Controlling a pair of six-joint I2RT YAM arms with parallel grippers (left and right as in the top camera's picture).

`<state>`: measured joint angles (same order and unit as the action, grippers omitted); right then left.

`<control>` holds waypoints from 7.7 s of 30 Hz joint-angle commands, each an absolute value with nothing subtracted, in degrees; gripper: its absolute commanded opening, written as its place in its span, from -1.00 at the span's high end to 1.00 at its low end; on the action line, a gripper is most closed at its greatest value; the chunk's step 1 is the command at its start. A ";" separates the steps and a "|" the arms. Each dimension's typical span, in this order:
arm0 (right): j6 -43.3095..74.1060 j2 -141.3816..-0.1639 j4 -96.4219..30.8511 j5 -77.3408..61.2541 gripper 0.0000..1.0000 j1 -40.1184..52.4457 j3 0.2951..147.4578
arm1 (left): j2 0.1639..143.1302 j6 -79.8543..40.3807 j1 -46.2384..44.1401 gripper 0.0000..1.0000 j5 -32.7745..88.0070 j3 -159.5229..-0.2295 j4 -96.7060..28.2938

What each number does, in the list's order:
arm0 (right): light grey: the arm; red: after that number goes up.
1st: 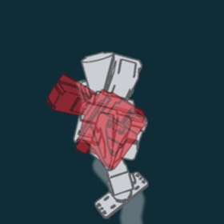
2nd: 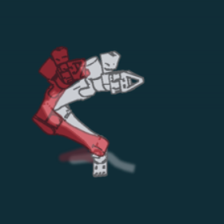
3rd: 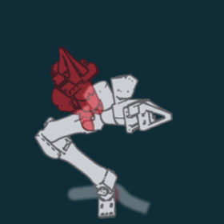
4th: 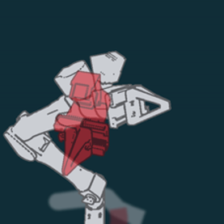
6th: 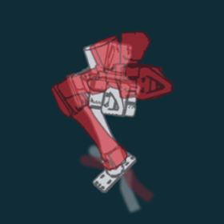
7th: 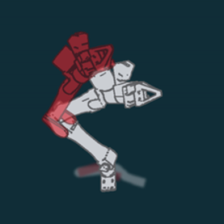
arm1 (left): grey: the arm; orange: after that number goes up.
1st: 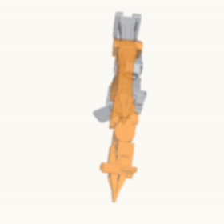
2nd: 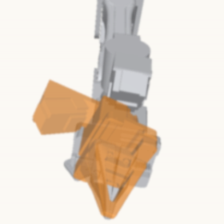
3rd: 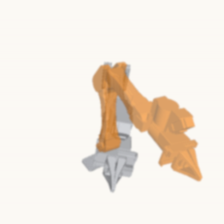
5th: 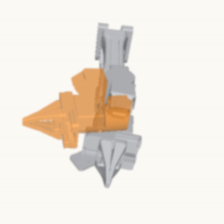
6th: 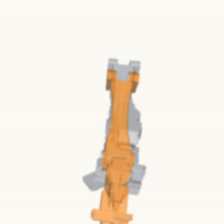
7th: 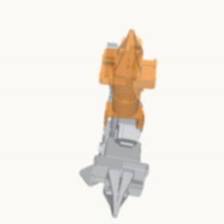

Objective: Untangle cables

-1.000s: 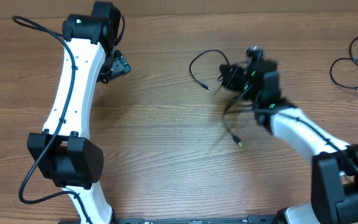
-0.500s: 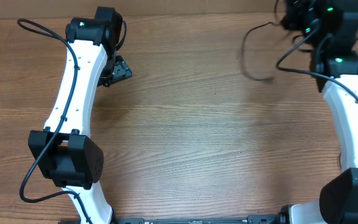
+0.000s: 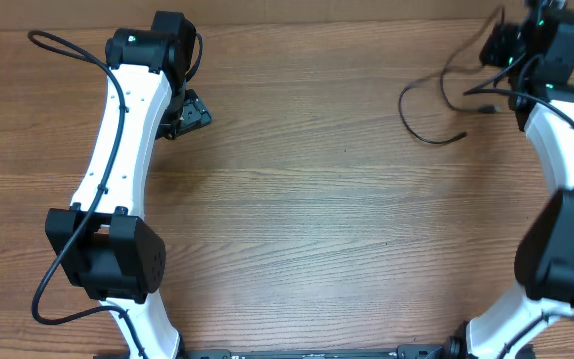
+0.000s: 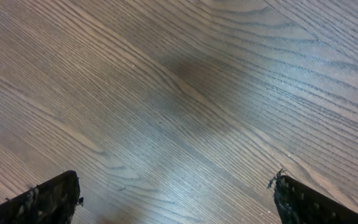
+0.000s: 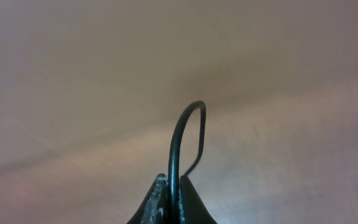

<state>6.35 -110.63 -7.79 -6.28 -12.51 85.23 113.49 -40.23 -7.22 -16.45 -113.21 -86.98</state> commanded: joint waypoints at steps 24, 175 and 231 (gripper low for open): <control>22.92 -84.03 -61.21 -11.57 -1.00 -16.58 86.00 | 113.36 -39.38 -7.14 -0.99 -16.25 -112.86 -86.89; 23.51 -0.16 -13.89 -9.52 -1.00 1.56 15.22 | 113.36 -39.40 -7.14 -0.98 -16.25 -112.86 -86.87; 5.32 -0.16 -4.99 -0.84 -0.99 1.39 0.49 | 113.36 -39.38 -7.14 -0.99 -16.25 -112.86 -86.87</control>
<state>6.74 -0.84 -5.13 -3.57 1.21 1.06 113.49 -40.05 -7.22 -16.43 -113.14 -86.98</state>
